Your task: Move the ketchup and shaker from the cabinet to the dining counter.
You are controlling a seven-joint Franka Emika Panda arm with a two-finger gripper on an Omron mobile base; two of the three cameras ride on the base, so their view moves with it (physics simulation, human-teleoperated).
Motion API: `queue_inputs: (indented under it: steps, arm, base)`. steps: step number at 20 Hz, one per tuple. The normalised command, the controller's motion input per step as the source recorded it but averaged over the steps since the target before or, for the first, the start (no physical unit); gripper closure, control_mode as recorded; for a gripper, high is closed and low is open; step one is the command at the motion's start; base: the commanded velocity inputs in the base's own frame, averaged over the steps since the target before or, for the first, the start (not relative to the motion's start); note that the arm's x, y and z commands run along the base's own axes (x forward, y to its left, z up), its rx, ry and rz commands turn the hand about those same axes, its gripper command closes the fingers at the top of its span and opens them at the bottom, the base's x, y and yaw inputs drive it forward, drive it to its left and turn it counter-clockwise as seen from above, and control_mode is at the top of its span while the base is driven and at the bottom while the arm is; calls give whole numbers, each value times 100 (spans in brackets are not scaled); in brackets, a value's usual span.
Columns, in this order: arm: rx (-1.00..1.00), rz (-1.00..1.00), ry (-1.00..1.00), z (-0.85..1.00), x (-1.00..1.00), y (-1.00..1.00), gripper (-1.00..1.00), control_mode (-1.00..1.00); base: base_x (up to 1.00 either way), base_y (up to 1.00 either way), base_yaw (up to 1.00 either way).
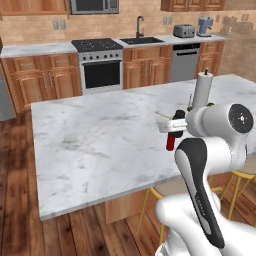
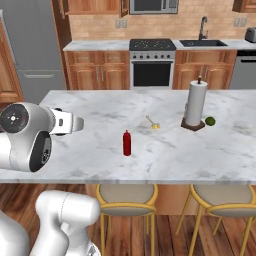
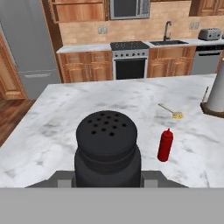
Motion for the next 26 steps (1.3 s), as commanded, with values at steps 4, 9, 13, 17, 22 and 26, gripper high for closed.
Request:
queue_inputs:
  steps: [4, 9, 13, 17, 22, 26]
  arm:
    - [0, 0, 0, 0, 0, 0, 100, 100]
    - [0, 0, 0, 0, 0, 0, 100, 100]
    - [0, 0, 0, 0, 0, 0, 100, 100]
    - [0, 0, 0, 0, 0, 0, 100, 100]
    - [0, 0, 0, 0, 0, 0, 100, 100]
    - [0, 0, 0, 0, 0, 0, 100, 100]
  base:
    - [12, -11, 0]
    - [1, -2, 0]
    - [0, 0, 0]
    - [0, 0, 0]
    - [0, 0, 0]
    - [-1, 0, 0]
